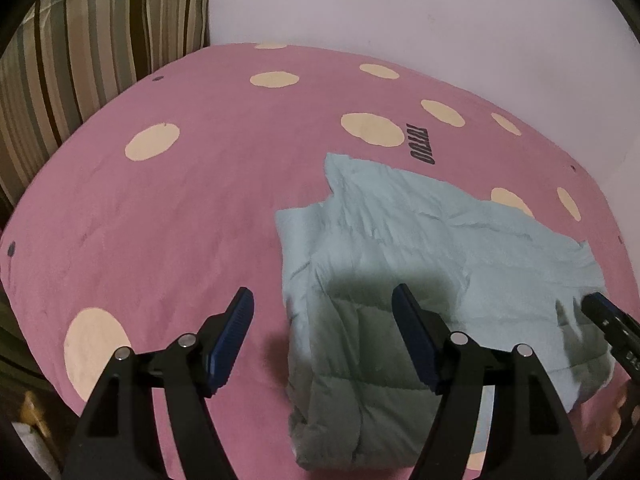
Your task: Fold large clothes
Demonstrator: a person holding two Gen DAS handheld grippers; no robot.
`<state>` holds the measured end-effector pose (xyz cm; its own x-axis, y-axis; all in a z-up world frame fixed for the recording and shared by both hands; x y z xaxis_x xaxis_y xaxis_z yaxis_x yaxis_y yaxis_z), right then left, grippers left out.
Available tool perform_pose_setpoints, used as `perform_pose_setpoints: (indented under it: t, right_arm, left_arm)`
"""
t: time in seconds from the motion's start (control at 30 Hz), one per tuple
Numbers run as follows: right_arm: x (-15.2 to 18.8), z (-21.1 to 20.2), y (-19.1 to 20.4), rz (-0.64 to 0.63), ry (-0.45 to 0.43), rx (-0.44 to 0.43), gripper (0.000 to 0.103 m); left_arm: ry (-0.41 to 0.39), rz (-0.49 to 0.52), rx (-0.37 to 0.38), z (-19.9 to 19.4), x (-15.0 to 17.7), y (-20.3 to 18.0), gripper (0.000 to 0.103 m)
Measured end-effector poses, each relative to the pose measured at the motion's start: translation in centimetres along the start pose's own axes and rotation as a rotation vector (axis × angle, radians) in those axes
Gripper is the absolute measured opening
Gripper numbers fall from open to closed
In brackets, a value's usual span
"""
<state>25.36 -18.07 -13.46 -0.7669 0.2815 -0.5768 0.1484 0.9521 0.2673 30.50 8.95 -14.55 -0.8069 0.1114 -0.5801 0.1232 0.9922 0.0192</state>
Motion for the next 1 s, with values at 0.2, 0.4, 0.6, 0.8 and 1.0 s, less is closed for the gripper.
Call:
perform_pose_setpoints:
  t: [0.2, 0.4, 0.6, 0.8, 1.0]
  right_arm:
    - [1.3, 3.5, 1.3, -0.012, 0.062, 0.023, 0.044]
    - [3.3, 7.1, 0.9, -0.035, 0.134, 0.105, 0.044]
    - [3.6, 7.4, 0.8, -0.038, 0.142, 0.118, 0.044]
    - [3.7, 7.4, 0.8, -0.043, 0.136, 0.121, 0.044]
    - [3.8, 7.4, 0.8, -0.05, 0.131, 0.125, 0.044]
  left_arm:
    - [0.006, -0.003, -0.009, 0.6, -0.6, 0.9, 0.071]
    - [0.033, 0.005, -0.017, 1.8, -0.3, 1.2, 0.071]
    - [0.058, 0.015, 0.001, 3.2, -0.3, 0.7, 0.071]
    - [0.087, 0.039, 0.01, 4.7, -0.1, -0.1, 0.071]
    - [0.115, 0.037, 0.032, 6.0, 0.3, -0.6, 0.071]
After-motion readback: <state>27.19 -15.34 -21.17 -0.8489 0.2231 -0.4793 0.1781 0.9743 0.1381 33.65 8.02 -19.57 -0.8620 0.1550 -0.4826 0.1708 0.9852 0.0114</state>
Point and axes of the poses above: each gripper's, at about its wrist camera, not at the fingertips, and z roughly the way its jaws point, y to its left, x to its underside, the point moved 7 cm from there along z, roughly the way its jaws point, and after that the axes turned 11 degrees about z, right-handed, at the moved point
